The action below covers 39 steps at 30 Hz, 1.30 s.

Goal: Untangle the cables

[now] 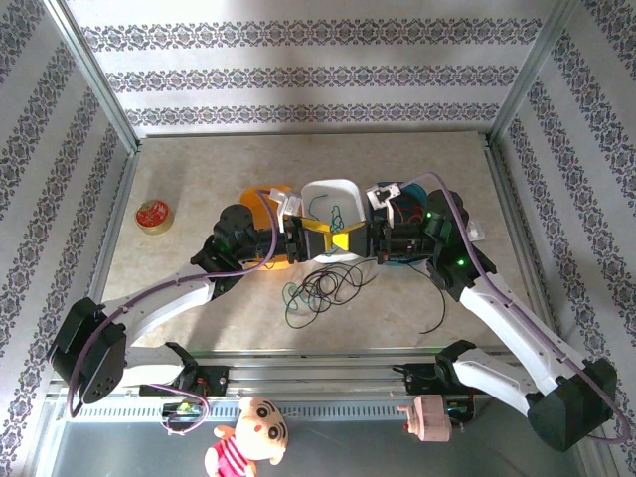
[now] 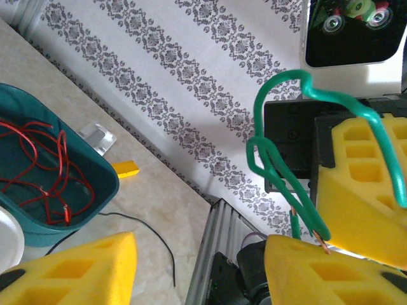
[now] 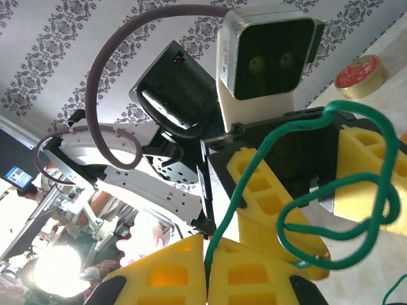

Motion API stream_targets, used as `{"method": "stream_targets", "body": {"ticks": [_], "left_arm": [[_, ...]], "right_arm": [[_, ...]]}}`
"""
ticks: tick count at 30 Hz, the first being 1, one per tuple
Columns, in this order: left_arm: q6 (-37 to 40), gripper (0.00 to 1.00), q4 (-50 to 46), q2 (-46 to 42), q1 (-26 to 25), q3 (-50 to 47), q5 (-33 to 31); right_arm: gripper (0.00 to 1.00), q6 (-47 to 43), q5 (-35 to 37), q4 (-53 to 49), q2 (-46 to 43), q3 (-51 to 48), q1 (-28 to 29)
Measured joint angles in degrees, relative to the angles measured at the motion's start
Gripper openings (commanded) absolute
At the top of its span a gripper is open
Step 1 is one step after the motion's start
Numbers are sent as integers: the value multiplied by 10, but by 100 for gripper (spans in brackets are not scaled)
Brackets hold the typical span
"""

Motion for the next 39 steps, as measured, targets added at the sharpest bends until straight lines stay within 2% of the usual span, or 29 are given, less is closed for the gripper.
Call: {"method": "stream_targets", "body": {"ticks": [2,5,9,13,27,39], "left_arm": [[0,54,0,1,0,0,1],[14,62,-16,-9,3,0,-19],[32,66,-48,-63,23,-2,-50],[50,68,-63,-111,42,-2,-62],[63,67,-93,-51,44,8,21],[47,63,-73,-17,44,8,48]], "right_arm": [[0,-2,6,0,0,0,1],[0,-4,5,-3,-4,0,-15],[0,0,-9,-13,-12,0,-56],[0,4,-33,-21,-12,-1,-66],[0,5,-71,-23,14,-8,-38],[0,5,-69,-19,45,-8,-12]]}}
